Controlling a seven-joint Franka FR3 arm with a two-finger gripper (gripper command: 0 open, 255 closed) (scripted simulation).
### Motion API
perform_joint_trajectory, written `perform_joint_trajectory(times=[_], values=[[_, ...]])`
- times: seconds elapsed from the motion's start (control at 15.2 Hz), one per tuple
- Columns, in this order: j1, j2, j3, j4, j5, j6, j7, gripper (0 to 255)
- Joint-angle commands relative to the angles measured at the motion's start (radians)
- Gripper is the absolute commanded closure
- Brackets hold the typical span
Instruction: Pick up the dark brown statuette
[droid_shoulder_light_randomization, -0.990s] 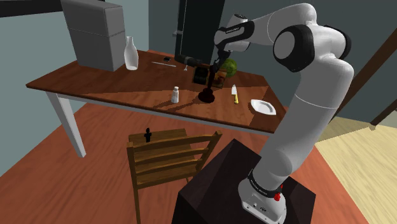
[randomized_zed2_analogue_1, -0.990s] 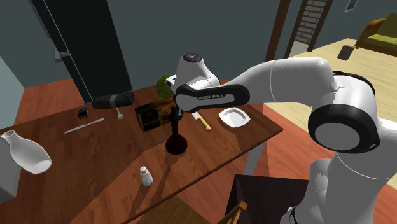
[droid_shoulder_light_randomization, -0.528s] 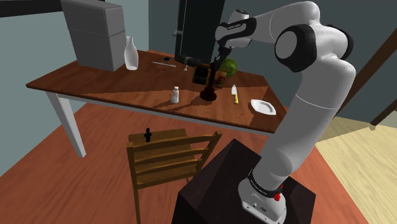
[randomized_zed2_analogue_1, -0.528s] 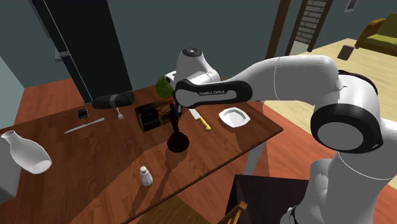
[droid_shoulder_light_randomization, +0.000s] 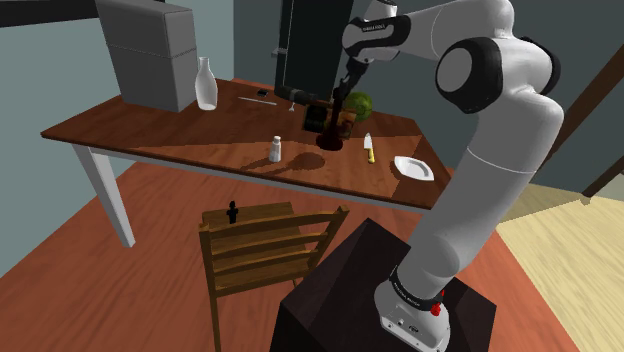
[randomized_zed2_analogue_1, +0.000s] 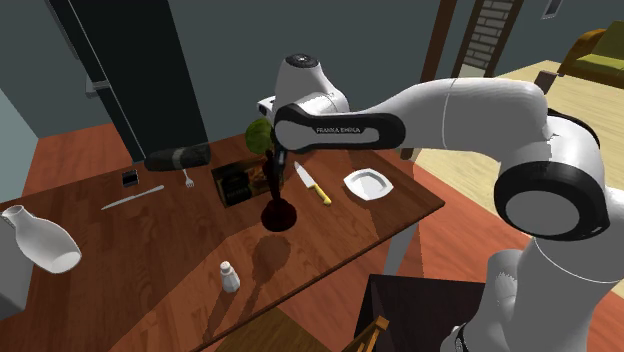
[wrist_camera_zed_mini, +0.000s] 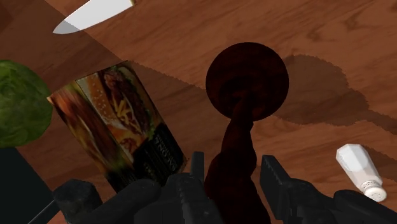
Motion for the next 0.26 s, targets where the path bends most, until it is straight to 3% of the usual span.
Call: perform_joint_trajectory(times=[0.0, 0.2], values=[[0.0, 0.001, 0.0, 0.026, 0.0, -0.025, 0.001, 255], [0.0, 0.0, 0.0, 0.041, -0.001, -0.04, 0.001, 255]])
